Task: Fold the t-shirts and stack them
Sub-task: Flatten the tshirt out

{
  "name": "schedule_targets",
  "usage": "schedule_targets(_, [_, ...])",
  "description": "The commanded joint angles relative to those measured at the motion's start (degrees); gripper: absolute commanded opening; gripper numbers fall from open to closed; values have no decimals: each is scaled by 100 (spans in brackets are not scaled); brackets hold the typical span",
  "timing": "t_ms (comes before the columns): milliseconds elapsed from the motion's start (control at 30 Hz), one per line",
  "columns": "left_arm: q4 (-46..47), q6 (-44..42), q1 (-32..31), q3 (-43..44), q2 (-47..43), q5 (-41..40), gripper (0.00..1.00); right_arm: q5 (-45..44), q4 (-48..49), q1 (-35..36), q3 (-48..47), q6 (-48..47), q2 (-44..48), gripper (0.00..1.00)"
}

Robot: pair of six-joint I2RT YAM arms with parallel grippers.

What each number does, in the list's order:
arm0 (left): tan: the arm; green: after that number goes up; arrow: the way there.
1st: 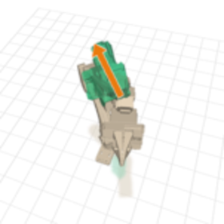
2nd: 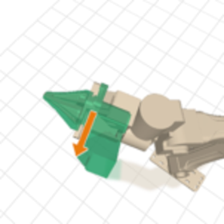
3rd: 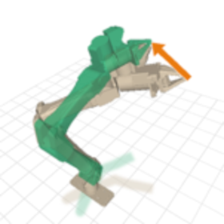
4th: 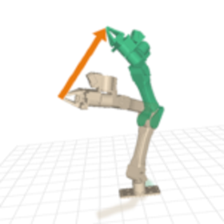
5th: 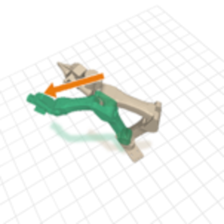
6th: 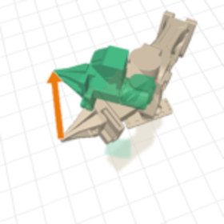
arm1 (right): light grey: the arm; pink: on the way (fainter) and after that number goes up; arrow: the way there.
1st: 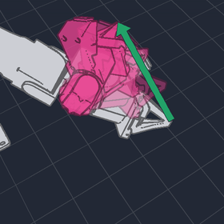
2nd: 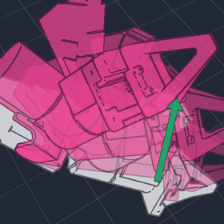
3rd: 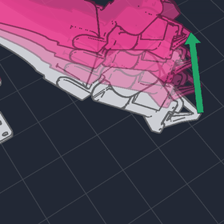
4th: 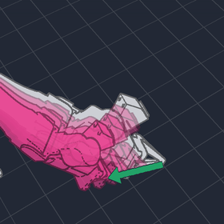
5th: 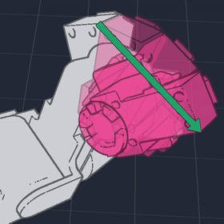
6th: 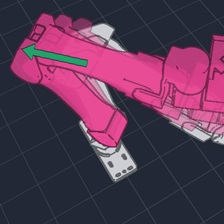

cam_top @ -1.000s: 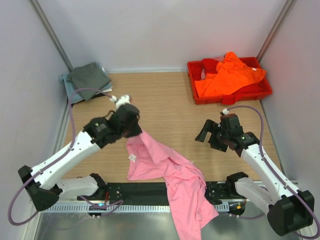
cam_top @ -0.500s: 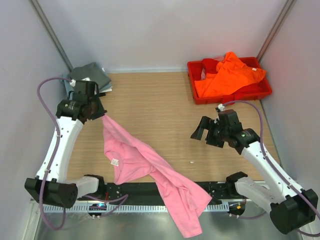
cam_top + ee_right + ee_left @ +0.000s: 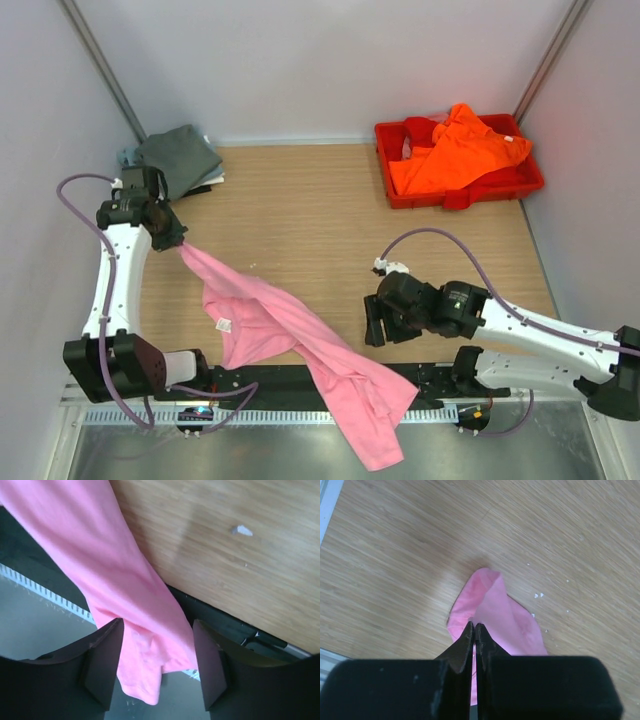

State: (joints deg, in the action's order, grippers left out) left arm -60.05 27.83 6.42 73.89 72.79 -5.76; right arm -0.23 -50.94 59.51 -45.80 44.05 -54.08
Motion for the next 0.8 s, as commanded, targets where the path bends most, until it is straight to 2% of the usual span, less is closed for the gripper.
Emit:
schedule_targets(0, [117, -77, 280, 56, 243, 57, 0, -926, -435, 824, -9, 866, 214, 62])
schedule_targets(100, [222, -59, 343, -32, 349, 268, 0, -1154, -443, 1799, 45, 1262, 22, 54])
schedule_targets(167, [310, -33, 343, -137, 349, 260, 0, -1216, -347, 2509, 27, 1386, -398, 53])
schedule_targets(300, [468, -15, 343, -331, 341, 356, 0, -1383, -277, 3180, -289, 1545, -1321, 54])
schedule_targets(433, [547, -24, 343, -533, 306, 382, 0, -1304, 145, 3524, -368, 1615, -1807, 53])
schedule_targets(767, [626, -50, 343, -656, 209, 444, 0, -1085, 445, 3682, -359, 1712, -2334, 49])
